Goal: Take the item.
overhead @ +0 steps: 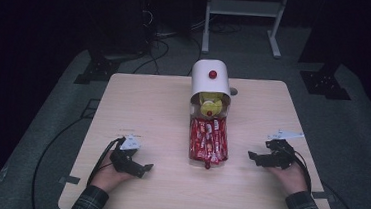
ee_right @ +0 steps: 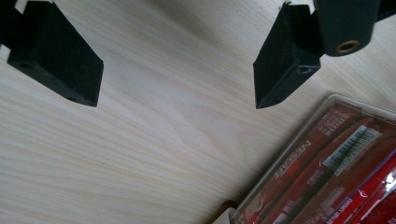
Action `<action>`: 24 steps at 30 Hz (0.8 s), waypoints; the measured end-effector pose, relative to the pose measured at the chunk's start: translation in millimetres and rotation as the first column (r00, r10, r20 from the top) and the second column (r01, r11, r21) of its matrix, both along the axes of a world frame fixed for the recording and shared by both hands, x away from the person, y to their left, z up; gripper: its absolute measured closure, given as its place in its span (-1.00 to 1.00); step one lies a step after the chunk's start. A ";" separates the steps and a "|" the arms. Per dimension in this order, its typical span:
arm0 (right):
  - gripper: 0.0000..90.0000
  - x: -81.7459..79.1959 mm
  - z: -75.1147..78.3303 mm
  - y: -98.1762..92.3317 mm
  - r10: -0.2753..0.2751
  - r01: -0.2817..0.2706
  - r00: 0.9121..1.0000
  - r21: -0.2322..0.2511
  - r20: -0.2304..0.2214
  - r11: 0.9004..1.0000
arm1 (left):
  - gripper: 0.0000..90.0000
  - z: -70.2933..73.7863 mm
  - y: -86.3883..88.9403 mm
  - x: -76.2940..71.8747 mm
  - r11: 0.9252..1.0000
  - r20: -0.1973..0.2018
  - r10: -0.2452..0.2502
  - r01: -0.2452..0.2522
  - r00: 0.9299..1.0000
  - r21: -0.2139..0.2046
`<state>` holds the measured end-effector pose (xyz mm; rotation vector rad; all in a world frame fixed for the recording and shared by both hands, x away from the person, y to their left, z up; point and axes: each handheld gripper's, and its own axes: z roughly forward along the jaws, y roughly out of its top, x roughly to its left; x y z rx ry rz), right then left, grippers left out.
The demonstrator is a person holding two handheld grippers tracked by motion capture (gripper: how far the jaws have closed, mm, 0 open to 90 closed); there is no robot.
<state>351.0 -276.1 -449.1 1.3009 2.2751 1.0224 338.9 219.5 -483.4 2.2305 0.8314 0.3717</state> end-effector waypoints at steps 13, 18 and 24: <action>-0.67 -1.9 10.1 4.6 0.022 -0.022 1.000 0.028 0.018 0.999 | -1.00 -0.1 -0.1 -0.2 1.000 -0.002 0.002 -0.002 1.000 -0.002; -0.67 -2.5 13.8 7.3 0.029 -0.030 0.999 0.043 0.019 0.999 | -1.00 -0.1 -0.1 -0.2 1.000 -0.002 0.002 -0.002 1.000 -0.002; -0.67 -2.6 18.0 11.7 0.041 -0.042 0.999 0.050 0.021 0.998 | -1.00 -0.1 -0.1 -0.2 1.000 -0.002 0.002 -0.002 1.000 -0.002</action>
